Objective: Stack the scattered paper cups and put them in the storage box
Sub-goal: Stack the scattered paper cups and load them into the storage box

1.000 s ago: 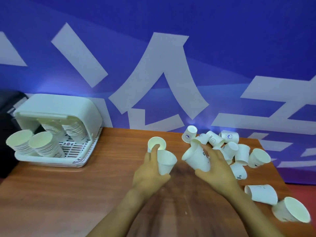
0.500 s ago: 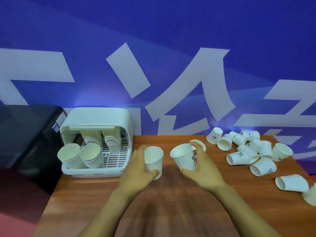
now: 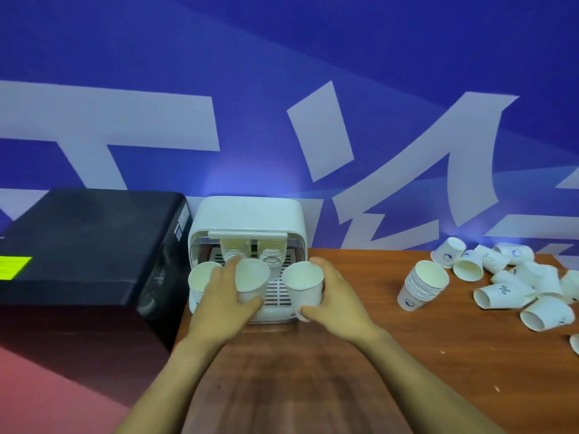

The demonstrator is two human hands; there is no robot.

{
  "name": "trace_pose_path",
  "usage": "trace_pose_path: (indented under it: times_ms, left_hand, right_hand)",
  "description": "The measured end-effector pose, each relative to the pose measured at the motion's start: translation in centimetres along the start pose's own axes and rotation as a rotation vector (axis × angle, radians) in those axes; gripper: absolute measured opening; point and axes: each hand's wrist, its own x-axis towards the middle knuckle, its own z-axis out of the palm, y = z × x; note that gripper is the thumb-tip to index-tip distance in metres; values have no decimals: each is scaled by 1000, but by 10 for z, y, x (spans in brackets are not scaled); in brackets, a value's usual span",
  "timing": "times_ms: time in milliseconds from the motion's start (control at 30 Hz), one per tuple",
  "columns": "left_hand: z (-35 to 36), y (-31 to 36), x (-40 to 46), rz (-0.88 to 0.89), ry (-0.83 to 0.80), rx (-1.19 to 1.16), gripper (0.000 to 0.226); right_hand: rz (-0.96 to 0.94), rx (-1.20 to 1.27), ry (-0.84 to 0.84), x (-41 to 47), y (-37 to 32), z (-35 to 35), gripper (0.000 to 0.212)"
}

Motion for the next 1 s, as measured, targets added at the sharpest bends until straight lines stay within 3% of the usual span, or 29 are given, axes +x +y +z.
trace_pose_path:
  times_ms: [200, 400, 667, 1000]
  left_hand:
    - [-38, -18, 16, -49, 161, -34, 64]
    - [-47, -45, 40, -116, 231, -7, 67]
    - [-32, -73, 58, -204, 144, 8, 71]
    - [-4, -93, 59, -331, -11, 142, 105]
  right_hand:
    - [-65, 20, -47, 35, -31, 29, 90]
    - [-79, 84, -40, 66, -47, 60, 80]
    - [-8, 19, -106, 83, -35, 98, 88]
    - [89, -154, -302, 86, -7, 106, 102]
